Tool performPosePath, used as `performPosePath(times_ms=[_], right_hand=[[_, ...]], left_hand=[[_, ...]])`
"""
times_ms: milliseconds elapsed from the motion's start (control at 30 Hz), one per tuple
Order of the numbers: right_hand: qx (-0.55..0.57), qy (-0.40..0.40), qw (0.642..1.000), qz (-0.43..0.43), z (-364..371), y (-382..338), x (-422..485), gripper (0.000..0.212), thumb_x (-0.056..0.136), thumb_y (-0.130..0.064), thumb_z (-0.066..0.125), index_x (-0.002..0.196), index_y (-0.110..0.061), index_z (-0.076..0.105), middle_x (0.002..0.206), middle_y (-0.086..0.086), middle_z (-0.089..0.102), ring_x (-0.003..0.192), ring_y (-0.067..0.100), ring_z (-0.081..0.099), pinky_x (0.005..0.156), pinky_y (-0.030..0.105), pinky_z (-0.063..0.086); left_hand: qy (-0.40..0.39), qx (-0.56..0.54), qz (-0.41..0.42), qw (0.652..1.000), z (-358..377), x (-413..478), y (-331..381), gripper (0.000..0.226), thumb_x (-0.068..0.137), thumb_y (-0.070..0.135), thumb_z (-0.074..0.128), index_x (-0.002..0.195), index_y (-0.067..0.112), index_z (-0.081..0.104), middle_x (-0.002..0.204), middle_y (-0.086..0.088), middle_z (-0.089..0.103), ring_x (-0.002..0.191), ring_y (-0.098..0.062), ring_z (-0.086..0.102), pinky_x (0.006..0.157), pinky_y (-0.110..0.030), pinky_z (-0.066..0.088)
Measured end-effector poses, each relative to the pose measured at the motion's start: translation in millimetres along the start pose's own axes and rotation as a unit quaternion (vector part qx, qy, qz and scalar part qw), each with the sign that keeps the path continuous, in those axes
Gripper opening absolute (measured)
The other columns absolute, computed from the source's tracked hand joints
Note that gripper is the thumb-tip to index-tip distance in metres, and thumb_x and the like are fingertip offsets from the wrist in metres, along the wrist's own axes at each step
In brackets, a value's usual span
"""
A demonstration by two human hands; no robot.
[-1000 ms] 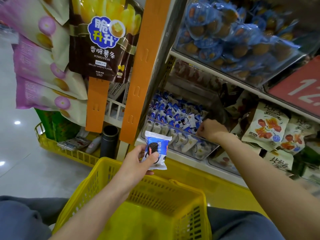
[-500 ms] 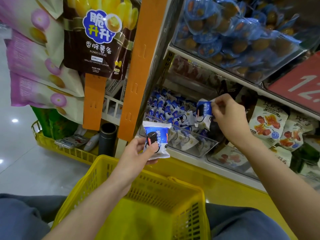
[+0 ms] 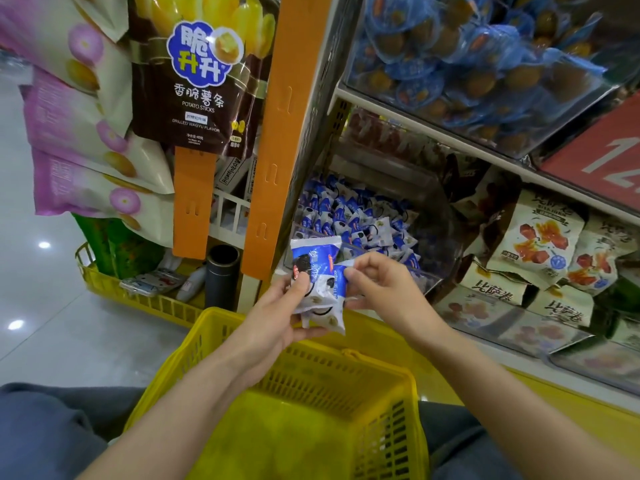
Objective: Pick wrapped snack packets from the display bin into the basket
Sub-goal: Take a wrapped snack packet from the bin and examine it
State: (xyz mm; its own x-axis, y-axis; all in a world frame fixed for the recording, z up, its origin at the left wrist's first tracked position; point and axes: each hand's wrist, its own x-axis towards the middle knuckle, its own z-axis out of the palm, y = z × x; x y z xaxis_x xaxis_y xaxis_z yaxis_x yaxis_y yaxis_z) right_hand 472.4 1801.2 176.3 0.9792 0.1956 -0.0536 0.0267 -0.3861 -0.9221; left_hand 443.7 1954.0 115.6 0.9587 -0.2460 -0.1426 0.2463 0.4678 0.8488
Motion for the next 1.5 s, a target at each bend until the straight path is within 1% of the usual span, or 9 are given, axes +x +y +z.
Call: performPosePath(times_ms=[267, 400, 600, 733, 967, 1200, 1300, 1433, 1500], right_hand=[[-0.088, -0.040, 0.995, -0.028, 5, 7, -11, 0.018, 0.091, -0.035, 0.051, 0.096, -0.020, 0.060, 0.091, -0.003, 0.065, 0.077, 0.002, 0.060, 0.068, 0.017, 0.049], [-0.167, 0.036, 0.982, -0.086, 6, 4, -13, 0.017, 0.087, -0.030, 0.060, 0.073, -0.021, 0.057, 0.076, -0.003, 0.054, 0.063, -0.008, 0.051, 0.058, 0.008, 0.039], [-0.106, 0.113, 0.982, -0.106, -33, -22, 1, 0.007, 0.087, -0.028, 0.059, 0.083, -0.022, 0.060, 0.070, -0.004, 0.064, 0.056, -0.001, 0.057, 0.049, 0.012, 0.045], [-0.260, 0.223, 0.936, -0.077, -76, -23, 44, 0.020, 0.091, -0.027, 0.056, 0.099, -0.009, 0.058, 0.083, 0.006, 0.063, 0.072, 0.019, 0.057, 0.060, 0.027, 0.044], [-0.452, 0.118, 0.881, 0.081, -90, 7, 82, 0.040, 0.085, -0.026, 0.065, 0.121, -0.010, 0.057, 0.110, 0.009, 0.061, 0.094, 0.023, 0.058, 0.078, 0.028, 0.046], [-0.547, 0.026, 0.822, 0.154, -91, 13, 99, 0.028, 0.086, -0.034, 0.062, 0.071, -0.015, 0.050, 0.074, 0.003, 0.053, 0.062, 0.013, 0.049, 0.049, 0.024, 0.034], [-0.520, -0.028, 0.835, 0.177, -90, 16, 103, 0.029, 0.092, -0.040, 0.050, 0.081, -0.013, 0.054, 0.086, 0.006, 0.056, 0.072, 0.014, 0.052, 0.060, 0.025, 0.040], [-0.320, -0.033, 0.915, 0.243, -84, 23, 104, 0.053, 0.096, -0.044, 0.038, 0.137, -0.010, 0.038, 0.143, 0.008, 0.038, 0.125, 0.025, 0.043, 0.104, 0.040, 0.040], [-0.246, -0.018, 0.935, 0.254, -84, 25, 104, 0.047, 0.097, -0.038, 0.037, 0.137, -0.013, 0.039, 0.143, 0.009, 0.038, 0.124, 0.027, 0.044, 0.103, 0.044, 0.042]], left_hand=[[-0.016, 0.067, -0.003, 0.998, 5, -2, -3, 0.055, 0.071, 0.043, 0.064, 0.121, 0.021, 0.053, 0.103, 0.005, 0.070, 0.090, -0.009, 0.068, 0.068, -0.026, 0.054], [0.002, 0.097, 0.014, 0.995, 6, -3, -5, 0.062, 0.065, 0.047, 0.065, 0.121, 0.024, 0.051, 0.100, 0.010, 0.070, 0.089, -0.003, 0.066, 0.069, -0.025, 0.053], [0.046, 0.089, 0.021, 0.995, 3, 1, -2, 0.033, 0.093, 0.026, 0.051, 0.126, 0.019, 0.047, 0.105, -0.005, 0.067, 0.082, -0.015, 0.067, 0.063, -0.025, 0.055], [0.054, 0.093, 0.020, 0.994, 4, 2, -3, 0.031, 0.094, 0.025, 0.050, 0.124, 0.021, 0.045, 0.103, -0.005, 0.067, 0.075, -0.010, 0.068, 0.061, -0.024, 0.055], [0.066, 0.099, 0.026, 0.993, 1, 3, -2, 0.031, 0.094, 0.026, 0.050, 0.124, 0.022, 0.046, 0.104, -0.003, 0.067, 0.077, -0.011, 0.069, 0.060, -0.022, 0.054], [0.058, 0.105, 0.033, 0.992, 2, 6, -5, 0.018, 0.094, 0.025, 0.050, 0.111, 0.030, 0.049, 0.100, -0.002, 0.068, 0.072, -0.007, 0.068, 0.058, -0.021, 0.053], [0.062, 0.100, 0.036, 0.992, 2, 6, -5, 0.017, 0.094, 0.025, 0.051, 0.109, 0.033, 0.049, 0.101, -0.001, 0.068, 0.073, -0.008, 0.069, 0.058, -0.021, 0.053], [0.068, 0.099, 0.033, 0.992, 1, 6, -5, 0.020, 0.094, 0.025, 0.051, 0.113, 0.030, 0.048, 0.102, -0.001, 0.068, 0.075, -0.009, 0.069, 0.058, -0.021, 0.053], [0.067, 0.097, 0.036, 0.992, 1, 6, -5, 0.017, 0.094, 0.025, 0.051, 0.109, 0.032, 0.048, 0.101, -0.001, 0.068, 0.075, -0.009, 0.069, 0.058, -0.021, 0.053]])
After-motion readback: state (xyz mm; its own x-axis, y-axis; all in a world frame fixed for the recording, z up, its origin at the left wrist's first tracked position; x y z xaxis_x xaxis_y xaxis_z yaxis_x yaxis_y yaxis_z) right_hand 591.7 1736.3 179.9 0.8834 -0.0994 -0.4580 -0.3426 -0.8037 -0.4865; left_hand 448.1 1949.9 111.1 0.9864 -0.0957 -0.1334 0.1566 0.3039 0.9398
